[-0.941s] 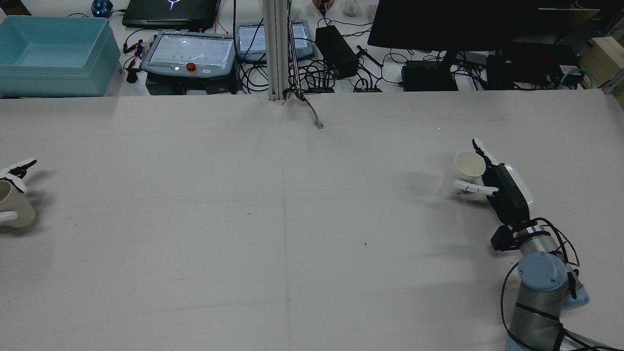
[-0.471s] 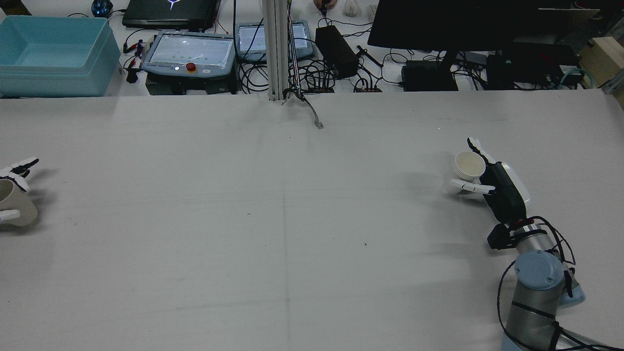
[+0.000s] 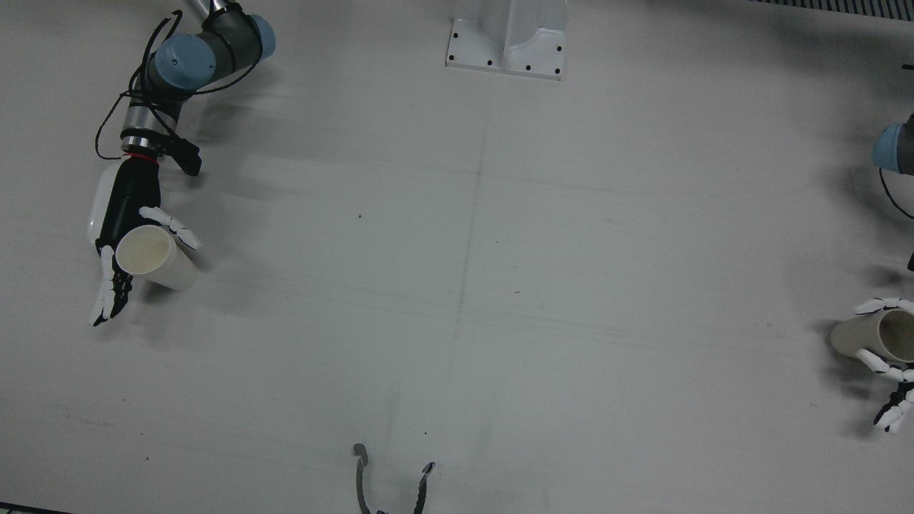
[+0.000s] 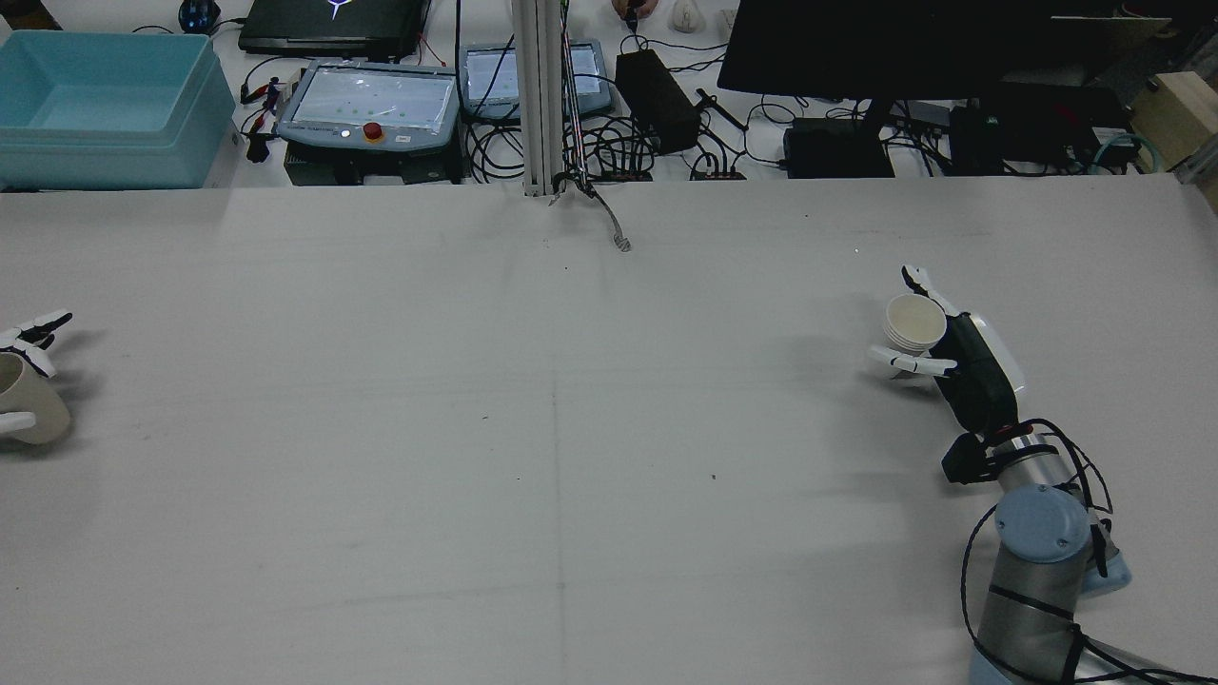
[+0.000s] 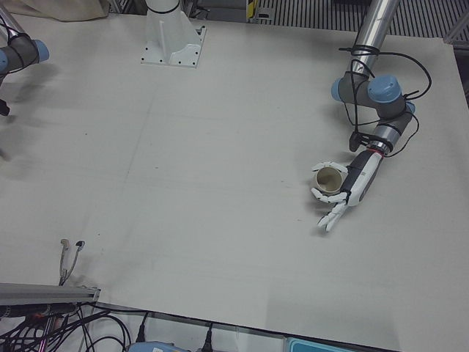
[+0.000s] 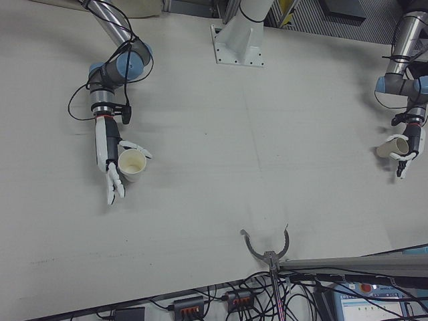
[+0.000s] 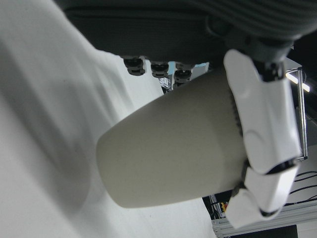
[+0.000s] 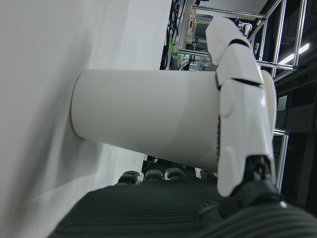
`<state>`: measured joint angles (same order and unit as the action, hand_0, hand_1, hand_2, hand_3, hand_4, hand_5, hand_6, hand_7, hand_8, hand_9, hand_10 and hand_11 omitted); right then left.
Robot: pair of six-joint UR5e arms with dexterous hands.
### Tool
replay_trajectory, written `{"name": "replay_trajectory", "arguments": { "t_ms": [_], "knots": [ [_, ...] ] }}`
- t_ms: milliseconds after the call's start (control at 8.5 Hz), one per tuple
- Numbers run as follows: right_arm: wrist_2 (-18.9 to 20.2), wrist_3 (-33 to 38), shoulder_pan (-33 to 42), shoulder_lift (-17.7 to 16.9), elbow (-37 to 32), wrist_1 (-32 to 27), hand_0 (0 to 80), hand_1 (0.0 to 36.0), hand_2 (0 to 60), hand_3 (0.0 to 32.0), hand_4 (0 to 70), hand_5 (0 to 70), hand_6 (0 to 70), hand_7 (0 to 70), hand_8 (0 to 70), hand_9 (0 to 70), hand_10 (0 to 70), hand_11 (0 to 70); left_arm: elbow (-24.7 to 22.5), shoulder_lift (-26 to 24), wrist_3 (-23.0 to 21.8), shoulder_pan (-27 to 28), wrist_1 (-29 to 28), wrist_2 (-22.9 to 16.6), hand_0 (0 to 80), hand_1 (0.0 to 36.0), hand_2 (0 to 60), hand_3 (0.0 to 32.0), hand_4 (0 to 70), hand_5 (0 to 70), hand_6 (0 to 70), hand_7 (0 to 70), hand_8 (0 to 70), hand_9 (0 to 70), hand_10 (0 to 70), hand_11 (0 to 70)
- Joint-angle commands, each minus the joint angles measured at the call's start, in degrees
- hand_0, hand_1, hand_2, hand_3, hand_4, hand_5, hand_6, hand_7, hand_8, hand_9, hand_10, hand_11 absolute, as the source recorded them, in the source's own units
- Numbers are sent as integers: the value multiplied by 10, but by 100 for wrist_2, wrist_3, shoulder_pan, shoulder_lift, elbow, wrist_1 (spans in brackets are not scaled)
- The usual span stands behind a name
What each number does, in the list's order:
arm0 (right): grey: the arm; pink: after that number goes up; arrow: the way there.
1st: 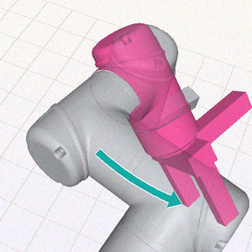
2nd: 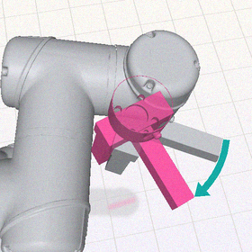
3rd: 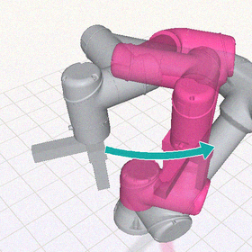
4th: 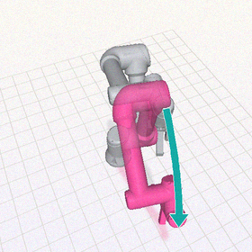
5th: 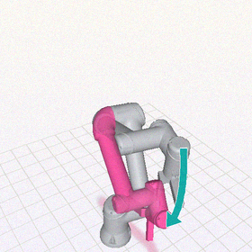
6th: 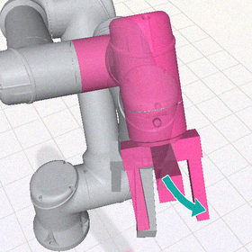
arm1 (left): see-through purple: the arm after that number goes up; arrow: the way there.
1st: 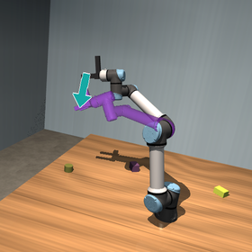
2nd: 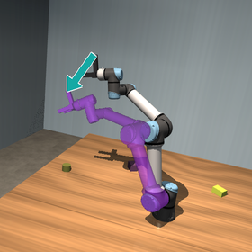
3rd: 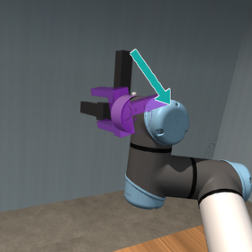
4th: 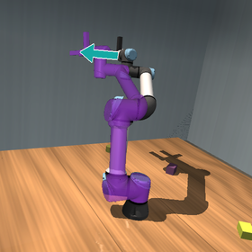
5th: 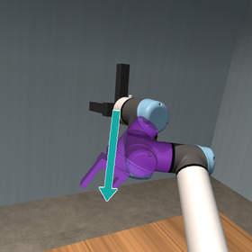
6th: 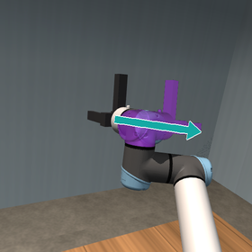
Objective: Pour water
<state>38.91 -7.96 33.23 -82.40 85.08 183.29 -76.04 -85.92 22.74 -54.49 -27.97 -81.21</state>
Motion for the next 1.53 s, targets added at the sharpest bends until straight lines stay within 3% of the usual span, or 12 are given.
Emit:
{"name": "replay_trajectory", "arguments": {
  "t_ms": [0, 118, 235, 353, 471, 588, 706, 824, 1412],
  "knots": [
    [-41, -30, -9, 92, 0, 32, 644, 314, 144, 0, 37, 17, 0, 0, 0, 0, 0, 23, 10, -21, 3, 0, 11, 0, 515, 175, 316, 0, 600, 514, 117, 83, 53, 32, 29, 50],
    [-41, -30, -9, 102, 0, 41, 628, 301, 155, 0, 63, 31, 25, 23, 1, 2, 0, 27, 19, -21, -6, 0, 2, 0, 515, 176, 314, 0, 598, 514, 117, 84, 53, 32, 29, 50],
    [-41, -39, -9, 102, -9, 49, 587, 264, 168, 0, 83, 134, 113, 234, 83, 143, 57, 110, 19, -21, 3, 0, 2, 0, 515, 175, 313, 0, 598, 514, 117, 83, 53, 32, 29, 50],
    [-41, -48, -9, 102, -9, 58, 548, 225, 182, 0, 96, 293, 196, 397, 193, 313, 134, 216, 19, -21, 3, 0, 2, 0, 515, 174, 310, 0, 597, 511, 116, 84, 53, 33, 30, 51],
    [-41, -48, -9, 102, -9, 58, 524, 183, 190, 0, 121, 483, 322, 566, 337, 498, 214, 327, 19, -21, 3, 0, 2, 0, 515, 174, 307, 0, 594, 510, 116, 83, 53, 32, 30, 51],
    [-41, -48, -9, 110, -9, 67, 504, 154, 202, 0, 113, 700, 409, 693, 443, 634, 290, 430, 36, -21, 11, 0, 2, 0, 515, 175, 310, 0, 593, 510, 116, 84, 53, 32, 30, 52],
    [-50, -48, -9, 128, 0, 67, 509, 160, 245, 0, 118, 700, 483, 700, 518, 700, 352, 509, 141, -30, 3, 0, -59, 0, 514, 174, 307, 0, 591, 508, 115, 83, 54, 33, 30, 52],
    [-50, -48, -9, 128, 0, 67, 514, 165, 264, 0, 126, 700, 512, 700, 547, 700, 378, 542, 177, -21, 11, 0, -94, 0, 512, 174, 312, 0, 589, 506, 115, 83, 53, 32, 31, 52],
    [-32, -4, 130, 110, 88, 76, 524, 183, 264, 0, 119, 700, 464, 700, 496, 700, 327, 480, 72, -187, -15, 0, -25, -17, 515, 172, 302, 0, 592, 509, 117, 87, 54, 33, 29, 50]
  ]
}}
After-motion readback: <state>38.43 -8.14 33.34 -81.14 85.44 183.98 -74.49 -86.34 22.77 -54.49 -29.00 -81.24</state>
